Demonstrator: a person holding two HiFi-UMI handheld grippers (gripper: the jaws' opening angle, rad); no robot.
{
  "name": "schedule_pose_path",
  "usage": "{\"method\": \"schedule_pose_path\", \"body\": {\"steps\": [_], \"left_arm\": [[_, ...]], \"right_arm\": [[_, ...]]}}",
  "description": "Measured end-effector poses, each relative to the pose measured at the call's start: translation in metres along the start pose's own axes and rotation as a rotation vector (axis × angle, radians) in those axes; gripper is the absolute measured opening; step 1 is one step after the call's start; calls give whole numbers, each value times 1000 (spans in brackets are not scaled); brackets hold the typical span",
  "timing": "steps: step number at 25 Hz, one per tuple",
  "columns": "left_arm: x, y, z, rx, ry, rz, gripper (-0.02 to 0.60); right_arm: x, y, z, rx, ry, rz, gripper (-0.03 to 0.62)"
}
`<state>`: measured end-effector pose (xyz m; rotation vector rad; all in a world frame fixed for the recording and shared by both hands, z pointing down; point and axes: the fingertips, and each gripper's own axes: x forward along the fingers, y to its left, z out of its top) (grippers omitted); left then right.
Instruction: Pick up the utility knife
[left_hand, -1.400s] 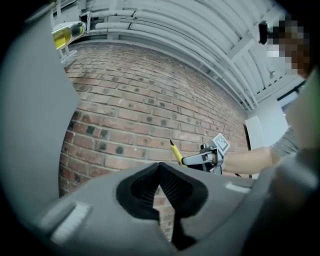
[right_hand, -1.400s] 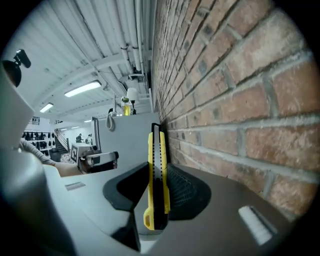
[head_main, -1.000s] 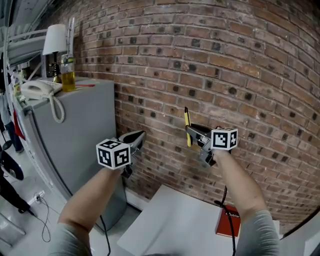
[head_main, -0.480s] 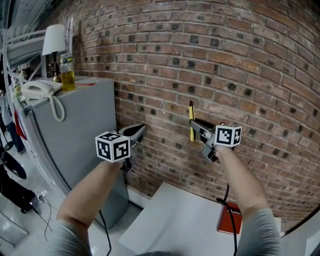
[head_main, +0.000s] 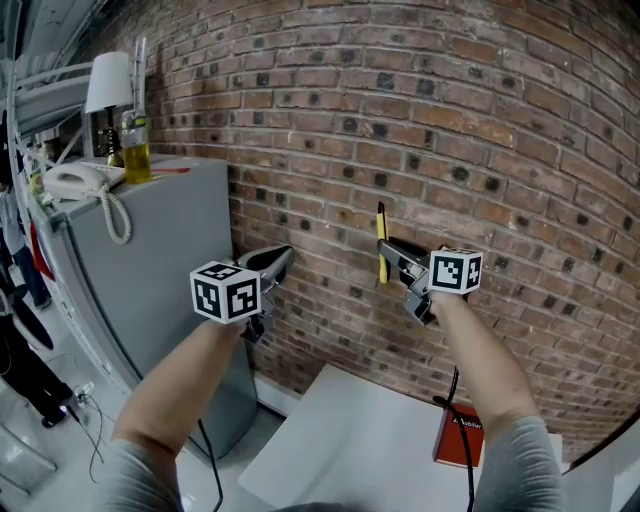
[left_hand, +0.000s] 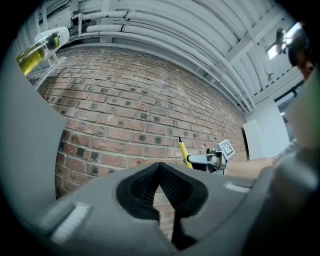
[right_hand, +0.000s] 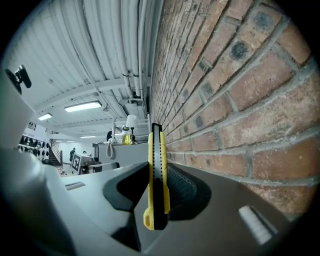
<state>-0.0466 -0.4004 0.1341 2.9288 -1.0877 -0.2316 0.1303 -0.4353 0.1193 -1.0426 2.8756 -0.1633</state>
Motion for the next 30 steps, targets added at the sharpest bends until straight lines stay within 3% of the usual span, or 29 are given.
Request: {"method": "schedule_pose_path", "body": {"steps": [30], "left_arm": [[2, -1, 1, 5, 4, -1, -3]], "right_arm": [[-3, 5, 2, -12, 3, 10, 127]]}}
